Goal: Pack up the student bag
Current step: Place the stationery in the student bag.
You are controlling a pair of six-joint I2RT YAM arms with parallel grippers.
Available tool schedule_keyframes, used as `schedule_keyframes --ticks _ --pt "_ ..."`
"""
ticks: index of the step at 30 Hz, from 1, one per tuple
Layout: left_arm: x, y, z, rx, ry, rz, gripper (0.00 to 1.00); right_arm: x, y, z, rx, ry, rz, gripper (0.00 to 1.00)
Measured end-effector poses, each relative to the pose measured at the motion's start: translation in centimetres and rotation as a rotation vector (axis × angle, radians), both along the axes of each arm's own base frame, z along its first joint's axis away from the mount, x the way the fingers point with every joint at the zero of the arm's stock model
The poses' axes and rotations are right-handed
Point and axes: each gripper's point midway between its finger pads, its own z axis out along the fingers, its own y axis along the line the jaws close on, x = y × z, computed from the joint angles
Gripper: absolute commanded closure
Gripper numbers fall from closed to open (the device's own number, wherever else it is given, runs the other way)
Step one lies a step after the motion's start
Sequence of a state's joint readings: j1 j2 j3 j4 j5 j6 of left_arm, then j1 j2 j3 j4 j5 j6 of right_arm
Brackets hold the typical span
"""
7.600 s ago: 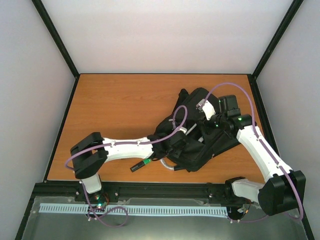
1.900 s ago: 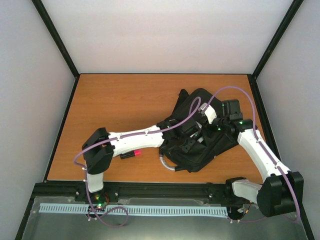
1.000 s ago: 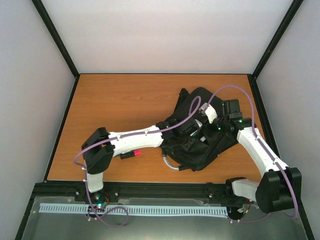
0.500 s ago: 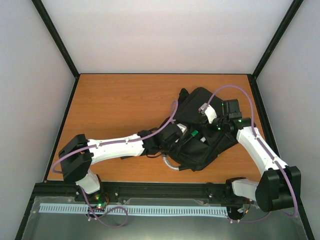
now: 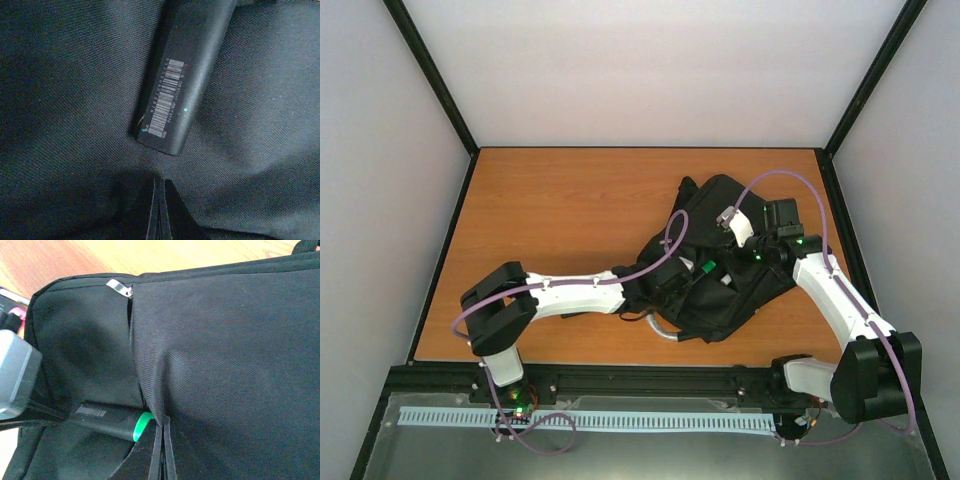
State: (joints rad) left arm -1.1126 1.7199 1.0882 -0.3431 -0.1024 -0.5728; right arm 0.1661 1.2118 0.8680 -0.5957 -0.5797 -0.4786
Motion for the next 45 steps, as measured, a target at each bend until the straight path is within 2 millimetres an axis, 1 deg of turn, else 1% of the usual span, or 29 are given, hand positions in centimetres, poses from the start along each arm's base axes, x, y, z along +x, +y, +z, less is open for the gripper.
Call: schedule_keyframes --ticks 2,4,9,15,20,26,38,42,45 --pt "0.2 -0.1 -0.7 0.016 -0.001 0.005 0.99 0.0 0.0 0.0 0.0 0.0 0.0 0.97" --pt "0.7 -0.2 -0.8 0.026 -0.015 0.016 0.99 0.0 0.0 0.0 0.0 0.002 0.0 0.97" --pt "2.6 -1.0 0.1 0.022 -0.08 0.061 0.99 0.0 0.0 0.0 0.0 0.003 0.0 0.97" --pt "5.0 -3.1 1.4 -0.015 -0.139 0.092 0.99 -0.1 0.0 -0.1 0.0 0.006 0.001 0.97" --pt "6.2 -4.9 1.4 -0.04 -0.16 0.087 0.99 0.0 0.0 -0.1 0.0 0.007 0.001 0.97" --pt "6.7 -6.3 1.4 -0.073 -0.165 0.076 0.99 0.0 0.1 -0.4 0.001 0.017 0.002 0.97" --pt "6.6 -9.4 3.2 -0.229 -0.139 0.017 0.99 -0.1 0.0 -0.5 -0.001 0.023 0.002 0.97" --pt "6.5 -9.7 3.3 -0.253 -0.134 0.011 0.99 -0.2 0.0 -0.6 -0.002 0.028 0.002 0.97" --pt "6.1 -9.3 2.9 -0.255 -0.126 0.007 0.99 -0.2 0.0 -0.6 -0.002 0.028 0.001 0.97"
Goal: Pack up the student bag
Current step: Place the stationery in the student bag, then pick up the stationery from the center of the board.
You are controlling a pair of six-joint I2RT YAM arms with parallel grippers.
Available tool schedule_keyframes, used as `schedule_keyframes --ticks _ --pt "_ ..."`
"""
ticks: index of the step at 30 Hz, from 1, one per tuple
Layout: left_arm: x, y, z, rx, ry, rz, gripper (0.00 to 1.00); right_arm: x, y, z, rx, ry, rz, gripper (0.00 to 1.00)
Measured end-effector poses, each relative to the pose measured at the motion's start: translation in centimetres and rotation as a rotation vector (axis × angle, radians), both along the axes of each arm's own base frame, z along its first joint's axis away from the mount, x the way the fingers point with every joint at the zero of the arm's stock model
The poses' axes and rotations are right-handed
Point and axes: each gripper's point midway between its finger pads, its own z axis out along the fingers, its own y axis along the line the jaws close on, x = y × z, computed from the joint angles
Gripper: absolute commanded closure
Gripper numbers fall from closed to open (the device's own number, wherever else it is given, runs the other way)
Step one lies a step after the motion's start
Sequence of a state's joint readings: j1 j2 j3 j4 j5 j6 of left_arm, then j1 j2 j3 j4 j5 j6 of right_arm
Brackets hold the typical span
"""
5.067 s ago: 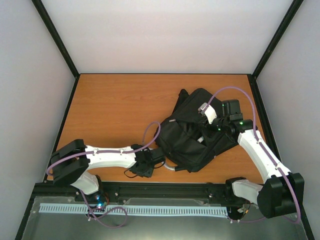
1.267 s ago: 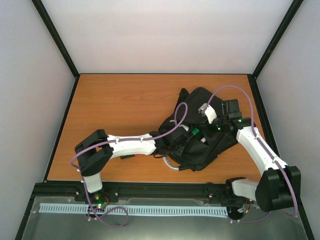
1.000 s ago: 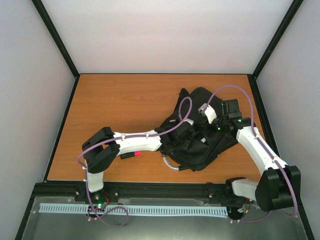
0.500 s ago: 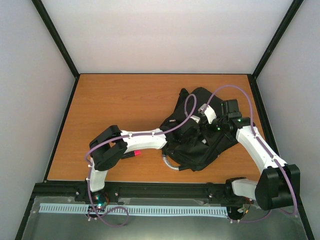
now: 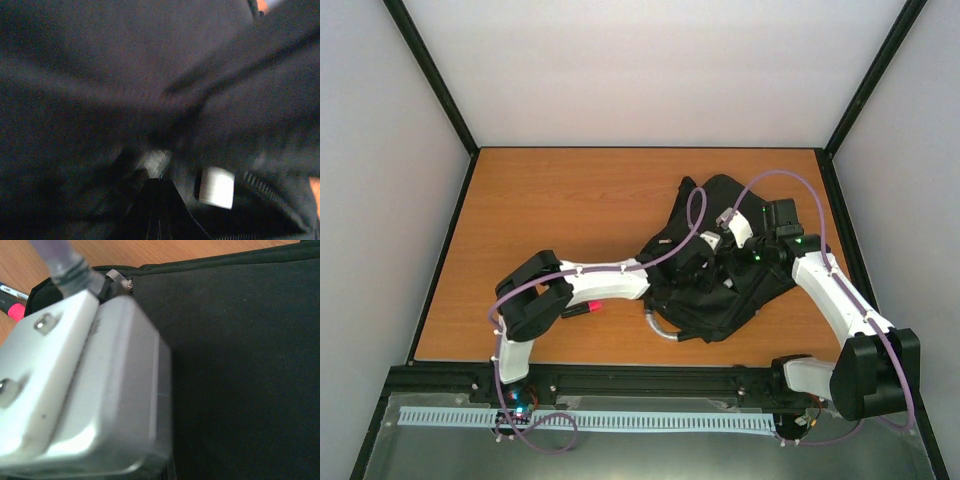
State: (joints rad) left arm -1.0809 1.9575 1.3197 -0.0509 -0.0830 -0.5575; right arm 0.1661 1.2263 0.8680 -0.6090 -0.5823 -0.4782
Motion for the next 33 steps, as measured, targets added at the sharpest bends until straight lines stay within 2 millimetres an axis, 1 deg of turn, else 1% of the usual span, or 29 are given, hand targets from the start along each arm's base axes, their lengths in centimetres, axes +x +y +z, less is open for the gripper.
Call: schedule_keyframes --ticks 3,5,10,13,15,17,18,21,22,24,28,30,33 --pt "-0.6 1.1 -0.5 0.016 0.01 0.0 0.99 0.0 0.0 0.0 0.0 0.0 0.0 0.97" --pt "-1.0 2.0 -0.4 0.021 0.014 0.007 0.97 0.0 0.0 0.0 -0.001 -0.001 0.0 0.97" --pt "-2.1 4.9 1.4 0.004 0.012 0.051 0.82 0.1 -0.1 0.0 -0.002 0.0 -0.002 0.97" --pt "-2.6 7.2 2.2 0.007 0.006 0.093 0.75 0.1 -0.1 -0.1 -0.003 -0.001 -0.003 0.97" --pt "-3.1 9.1 2.2 0.024 0.005 0.121 0.71 0.1 -0.1 -0.1 -0.004 -0.004 -0.002 0.97" --pt "-3.6 11.3 1.8 0.055 0.005 0.151 0.62 0.2 -0.1 -0.1 -0.003 -0.005 -0.003 0.97" --pt "-3.9 12.2 1.6 0.073 0.005 0.161 0.59 0.1 -0.2 -0.1 -0.003 -0.005 -0.003 0.97" --pt "-4.7 15.8 1.1 0.132 0.004 0.222 0.56 0.1 -0.2 0.0 0.001 -0.011 -0.005 0.97" --pt "-4.9 16.9 1.2 0.146 -0.001 0.239 0.53 0.1 -0.3 0.1 0.001 -0.014 -0.004 0.97" --pt "-5.2 18.9 1.7 0.167 -0.014 0.274 0.43 0.2 -0.3 0.1 -0.001 -0.017 -0.003 0.97" --pt "-6.0 22.5 3.5 0.162 -0.028 0.353 0.2 0.1 -0.3 0.1 -0.004 -0.021 0.003 0.97" --pt "-6.3 24.3 4.1 0.155 -0.023 0.401 0.13 0.1 -0.3 0.1 -0.005 -0.024 0.006 0.97" --pt "-7.0 26.5 3.7 0.177 0.006 0.459 0.07 0.1 -0.3 0.2 -0.006 -0.028 0.007 0.97"
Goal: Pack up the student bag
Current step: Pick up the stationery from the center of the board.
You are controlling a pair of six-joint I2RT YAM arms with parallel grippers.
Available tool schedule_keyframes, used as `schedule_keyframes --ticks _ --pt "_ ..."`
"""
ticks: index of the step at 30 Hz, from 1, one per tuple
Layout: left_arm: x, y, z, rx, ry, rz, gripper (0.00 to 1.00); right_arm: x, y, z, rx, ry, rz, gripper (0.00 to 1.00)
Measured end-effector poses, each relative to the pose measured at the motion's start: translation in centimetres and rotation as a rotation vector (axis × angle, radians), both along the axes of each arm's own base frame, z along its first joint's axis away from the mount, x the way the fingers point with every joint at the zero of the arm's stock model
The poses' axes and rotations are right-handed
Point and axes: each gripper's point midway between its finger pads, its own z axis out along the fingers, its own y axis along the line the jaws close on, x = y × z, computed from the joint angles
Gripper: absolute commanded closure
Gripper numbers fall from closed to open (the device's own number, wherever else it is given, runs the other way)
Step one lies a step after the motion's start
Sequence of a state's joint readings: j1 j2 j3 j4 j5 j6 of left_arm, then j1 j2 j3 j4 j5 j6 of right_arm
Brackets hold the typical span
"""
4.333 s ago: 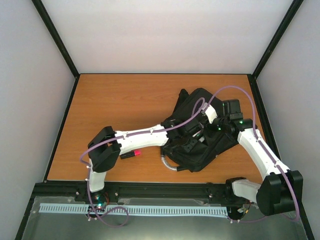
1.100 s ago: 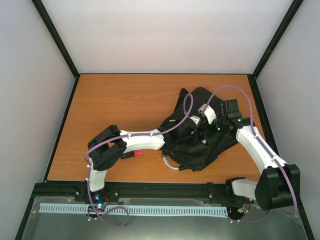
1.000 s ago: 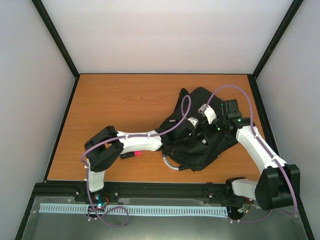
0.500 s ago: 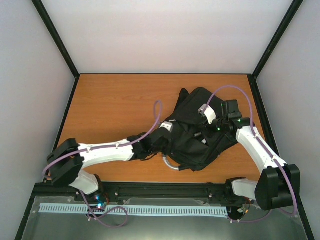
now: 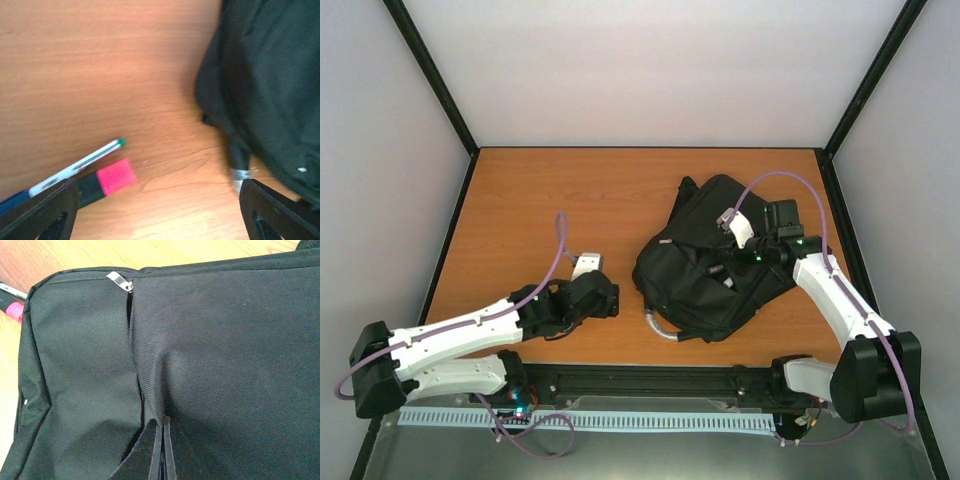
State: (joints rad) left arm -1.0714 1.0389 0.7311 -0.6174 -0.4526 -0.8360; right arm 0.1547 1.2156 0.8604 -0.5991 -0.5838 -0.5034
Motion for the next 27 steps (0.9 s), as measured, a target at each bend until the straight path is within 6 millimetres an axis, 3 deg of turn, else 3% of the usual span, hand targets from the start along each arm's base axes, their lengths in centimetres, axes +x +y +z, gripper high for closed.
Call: schedule_keyframes --ticks 6,13,19,27 --pt "-1.2 3.9 -2.6 0.091 0.1 0.114 0.02 0.0 -0.2 0.1 0.001 -0.003 -0.006 0.97" --pt "-0.9 7.4 -5.3 0.11 0.221 0.222 0.0 0.1 -0.3 0.2 0.005 -0.004 -0.007 0.97" --pt "-0.1 7.6 -7.2 0.104 0.311 0.221 0.0 0.1 -0.4 0.2 0.005 -0.006 -0.007 0.97" --pt "0.3 5.6 -9.4 0.099 0.381 0.135 0.0 0.1 -0.5 0.3 0.009 -0.005 -0.012 0.97"
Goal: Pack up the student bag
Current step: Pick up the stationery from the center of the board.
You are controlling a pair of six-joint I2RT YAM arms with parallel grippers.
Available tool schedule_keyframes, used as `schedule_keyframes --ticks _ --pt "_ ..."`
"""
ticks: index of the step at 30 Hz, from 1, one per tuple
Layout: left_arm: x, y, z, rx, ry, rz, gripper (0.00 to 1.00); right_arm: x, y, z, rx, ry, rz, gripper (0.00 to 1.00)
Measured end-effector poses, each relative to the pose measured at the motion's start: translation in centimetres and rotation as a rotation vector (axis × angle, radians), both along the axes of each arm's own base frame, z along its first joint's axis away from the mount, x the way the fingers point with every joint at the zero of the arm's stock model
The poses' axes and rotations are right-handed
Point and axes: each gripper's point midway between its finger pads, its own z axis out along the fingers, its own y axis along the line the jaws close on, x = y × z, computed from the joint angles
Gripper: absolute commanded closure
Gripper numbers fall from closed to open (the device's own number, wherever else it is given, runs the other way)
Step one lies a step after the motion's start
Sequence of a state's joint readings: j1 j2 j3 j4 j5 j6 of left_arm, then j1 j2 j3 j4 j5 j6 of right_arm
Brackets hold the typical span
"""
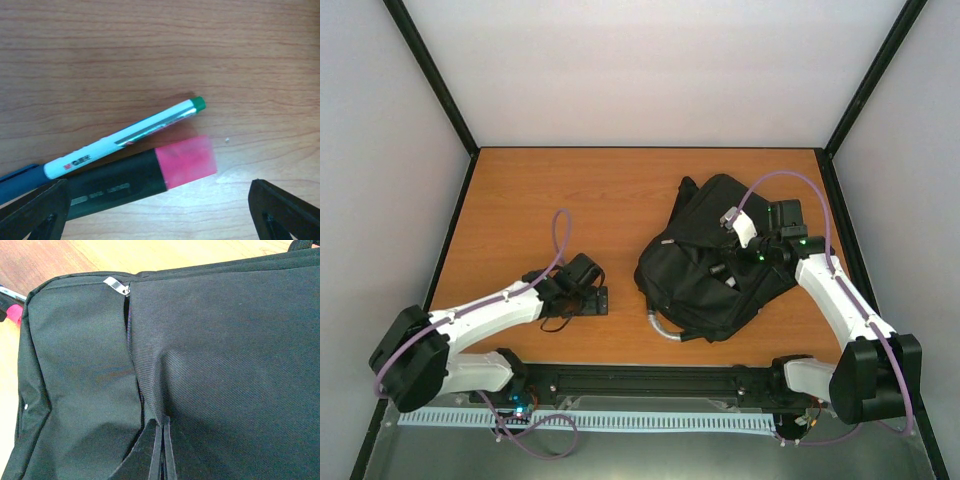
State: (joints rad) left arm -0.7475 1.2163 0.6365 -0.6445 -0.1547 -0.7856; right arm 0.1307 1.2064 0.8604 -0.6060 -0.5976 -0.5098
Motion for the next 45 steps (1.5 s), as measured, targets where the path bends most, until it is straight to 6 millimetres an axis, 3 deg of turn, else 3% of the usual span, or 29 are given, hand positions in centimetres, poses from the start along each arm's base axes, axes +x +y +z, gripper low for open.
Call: schedule_keyframes --ticks 5,23,25,31,34,40,45 --pt "-0.1 -1.2 -0.3 -0.046 0.01 -0.053 0.0 -0.1 0.0 0.0 0.002 0.002 0.002 0.97" --pt "-0.2 -2.1 -2.4 -0.018 0.058 -0.152 0.02 -0.1 0.0 0.1 0.008 0.001 0.005 0.97" --pt "-0.3 -2.4 -2.3 -0.037 0.057 -0.159 0.05 -0.1 0.0 0.1 0.008 0.001 0.005 0.97" --pt "-1.5 -2.3 -2.1 -0.076 0.06 -0.161 0.3 -0.1 0.0 0.1 0.009 0.001 0.005 0.97" --pt "-1.8 -2.1 -2.0 -0.073 0.056 -0.149 0.34 -0.1 0.0 0.1 0.01 0.002 0.005 0.97" --pt "-2.7 -1.5 -2.9 0.03 0.072 -0.145 0.45 -0.1 0.0 0.1 0.011 0.002 0.005 0.97" --pt "-2.7 -1.6 -3.3 0.143 0.065 -0.146 0.6 -0.1 0.0 0.1 0.011 0.002 0.006 0.97"
